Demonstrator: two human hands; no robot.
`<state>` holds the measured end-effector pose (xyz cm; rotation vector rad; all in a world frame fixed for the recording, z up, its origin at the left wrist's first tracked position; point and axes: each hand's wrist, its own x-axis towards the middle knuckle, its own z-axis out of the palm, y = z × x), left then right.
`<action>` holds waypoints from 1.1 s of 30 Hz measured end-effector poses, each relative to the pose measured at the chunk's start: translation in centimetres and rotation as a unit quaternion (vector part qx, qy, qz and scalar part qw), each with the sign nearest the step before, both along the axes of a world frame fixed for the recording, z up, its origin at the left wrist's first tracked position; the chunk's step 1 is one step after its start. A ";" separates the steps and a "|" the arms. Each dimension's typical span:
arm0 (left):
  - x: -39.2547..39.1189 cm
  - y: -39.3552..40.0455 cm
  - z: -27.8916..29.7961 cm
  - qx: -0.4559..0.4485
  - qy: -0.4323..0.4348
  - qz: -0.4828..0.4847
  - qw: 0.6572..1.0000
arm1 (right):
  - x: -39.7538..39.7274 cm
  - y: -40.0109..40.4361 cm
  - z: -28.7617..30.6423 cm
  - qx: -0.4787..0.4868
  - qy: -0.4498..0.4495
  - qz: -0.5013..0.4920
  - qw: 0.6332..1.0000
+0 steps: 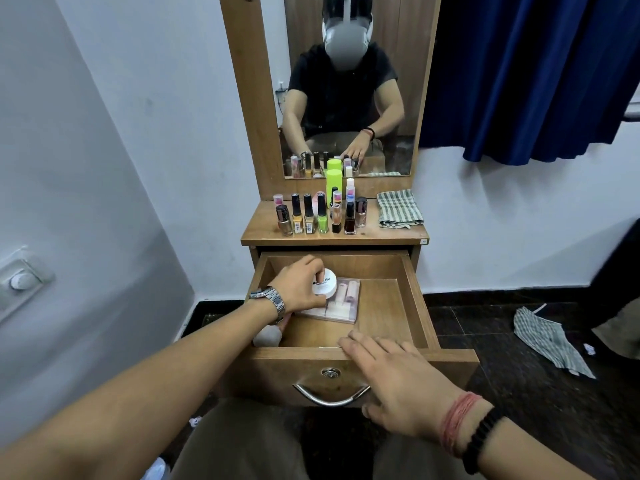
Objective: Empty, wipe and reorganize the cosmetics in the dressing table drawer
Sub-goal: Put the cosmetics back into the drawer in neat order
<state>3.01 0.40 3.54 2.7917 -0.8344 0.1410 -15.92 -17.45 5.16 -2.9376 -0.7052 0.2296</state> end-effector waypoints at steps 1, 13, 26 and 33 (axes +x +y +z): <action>0.5 -0.2 -0.3 0.010 0.007 0.006 1.000 | 0.0 0.0 -0.1 0.001 -0.002 0.001 1.000; 2.0 -0.5 -2.0 0.039 0.018 0.061 0.997 | 0.0 -0.1 0.0 0.001 -0.008 0.012 1.000; 1.1 -3.2 9.7 -0.081 -0.168 -0.019 0.982 | 0.0 0.1 0.2 0.007 -0.003 0.004 1.000; 9.4 -5.3 16.0 -0.160 -0.151 0.087 0.972 | 0.0 0.3 0.4 0.007 0.000 0.002 1.000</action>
